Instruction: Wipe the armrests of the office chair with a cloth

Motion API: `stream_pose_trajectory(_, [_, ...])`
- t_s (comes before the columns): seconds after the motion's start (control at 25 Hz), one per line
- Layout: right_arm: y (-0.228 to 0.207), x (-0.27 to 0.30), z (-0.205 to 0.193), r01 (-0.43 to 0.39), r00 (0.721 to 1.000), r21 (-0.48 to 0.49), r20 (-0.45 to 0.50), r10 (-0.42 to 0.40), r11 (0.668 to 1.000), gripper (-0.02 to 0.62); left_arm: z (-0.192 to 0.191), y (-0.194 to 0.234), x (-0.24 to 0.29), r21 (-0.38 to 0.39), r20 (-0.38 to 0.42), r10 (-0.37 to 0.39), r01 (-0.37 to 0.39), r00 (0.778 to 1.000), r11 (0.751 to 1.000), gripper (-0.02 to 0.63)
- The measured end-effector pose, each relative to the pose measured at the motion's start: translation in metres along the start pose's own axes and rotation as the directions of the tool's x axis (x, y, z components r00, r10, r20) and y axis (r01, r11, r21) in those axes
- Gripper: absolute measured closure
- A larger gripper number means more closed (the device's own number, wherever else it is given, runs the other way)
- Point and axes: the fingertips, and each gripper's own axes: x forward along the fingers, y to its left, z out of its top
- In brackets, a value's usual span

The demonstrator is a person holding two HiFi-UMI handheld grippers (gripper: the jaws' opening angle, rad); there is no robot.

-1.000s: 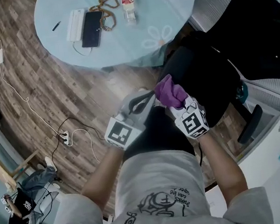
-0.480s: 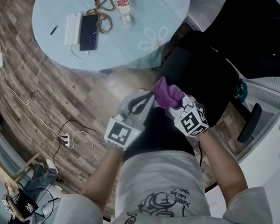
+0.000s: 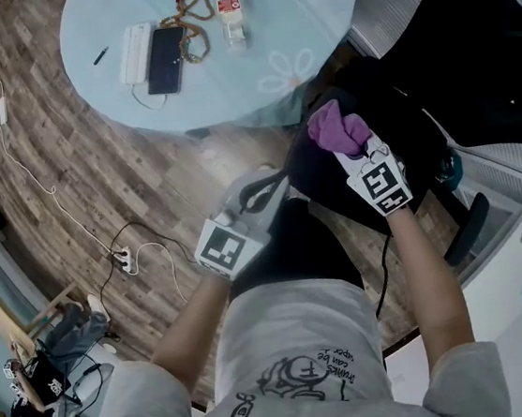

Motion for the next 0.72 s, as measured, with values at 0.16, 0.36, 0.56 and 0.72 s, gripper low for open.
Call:
stream_pose_trajectory(0.16, [-0.052,0.0,-0.004,0.051,0.998,-0.001,-0.033,-0.051,0.999,0.555,0.0,0.0,-0.002,0.007,-0.003,0.003,-0.003,1.0,1.0,0.604])
stream_pose_trajectory(0.36, [-0.085,0.003,-0.003,0.098,0.989,-0.031,-0.11,-0.101,0.995,0.555,0.005,0.002,-0.006,-0.011,0.021,0.027,-0.027,0.999,1.0,0.604])
stream_pose_trajectory(0.56, [-0.083,0.002,0.0,0.127,0.99,0.053,-0.064,-0.124,0.99,0.558,0.003,0.004,-0.011,0.006,0.009,0.03,-0.03,0.999,1.0,0.604])
stream_pose_trajectory(0.72, [-0.066,0.001,0.003,0.147,0.988,0.051,-0.06,-0.144,0.988,0.56,0.004,0.003,-0.012,0.007,0.011,0.034,-0.034,0.999,0.999,0.604])
